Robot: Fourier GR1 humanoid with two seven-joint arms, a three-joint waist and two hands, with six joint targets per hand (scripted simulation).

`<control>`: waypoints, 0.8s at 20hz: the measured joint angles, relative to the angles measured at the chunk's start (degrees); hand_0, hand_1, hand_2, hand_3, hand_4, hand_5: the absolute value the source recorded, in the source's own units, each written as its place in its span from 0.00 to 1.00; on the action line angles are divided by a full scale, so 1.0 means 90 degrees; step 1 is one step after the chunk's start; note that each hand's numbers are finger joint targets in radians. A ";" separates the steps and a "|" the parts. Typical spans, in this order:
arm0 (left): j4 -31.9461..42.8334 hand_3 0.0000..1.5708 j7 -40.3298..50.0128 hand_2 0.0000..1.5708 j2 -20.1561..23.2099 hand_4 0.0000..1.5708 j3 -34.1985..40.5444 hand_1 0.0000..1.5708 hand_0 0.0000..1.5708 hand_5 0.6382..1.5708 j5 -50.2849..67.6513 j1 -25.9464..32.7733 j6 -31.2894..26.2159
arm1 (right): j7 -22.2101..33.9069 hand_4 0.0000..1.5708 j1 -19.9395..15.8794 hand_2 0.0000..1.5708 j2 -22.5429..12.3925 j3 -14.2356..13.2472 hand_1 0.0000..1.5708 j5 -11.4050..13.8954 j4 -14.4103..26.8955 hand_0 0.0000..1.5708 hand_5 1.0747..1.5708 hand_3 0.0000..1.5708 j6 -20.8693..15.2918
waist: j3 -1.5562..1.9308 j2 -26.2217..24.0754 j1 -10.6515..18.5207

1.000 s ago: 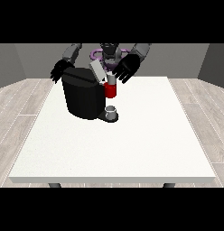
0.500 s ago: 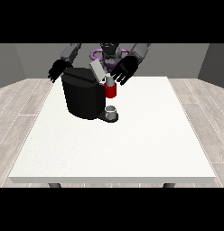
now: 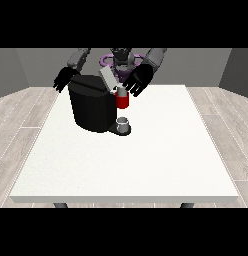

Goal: Insert the coffee pod into the coffee machine and close the lid

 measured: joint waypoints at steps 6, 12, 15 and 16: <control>0.0031 0.67 -0.0034 0.76 0.0018 0.29 0.0054 0.74 0.74 1.00 -0.0016 -0.0022 0.0013 | 0.0005 0.23 -0.0062 0.00 -0.0066 -0.0047 0.00 -0.0055 -0.0019 0.00 1.00 0.00 0.0059 | 0.0003 0.0120 -0.0046; 0.0034 0.61 -0.0092 0.72 0.0004 0.26 -0.0020 0.69 0.69 1.00 -0.0126 0.0080 0.0015 | -0.0044 0.26 0.0068 0.00 -0.0017 -0.0032 0.00 -0.0021 0.0014 0.00 1.00 0.00 -0.0021 | 0.0003 0.0030 0.0034; 0.0043 0.61 -0.0103 0.71 0.0026 0.23 -0.0039 0.67 0.67 1.00 -0.0186 0.0063 0.0020 | 0.0015 0.27 0.0032 0.00 -0.0047 -0.0023 0.00 -0.0030 -0.0008 0.00 1.00 0.00 0.0008 | 0.0002 0.0031 0.0019; 0.0041 0.61 -0.0127 0.72 -0.0006 0.23 -0.0056 0.67 0.67 1.00 -0.0198 0.0081 0.0018 | 0.0014 0.28 0.0075 0.00 0.0003 0.0018 0.00 0.0005 -0.0006 0.00 1.00 0.00 -0.0035 | 0.0000 -0.0003 0.0039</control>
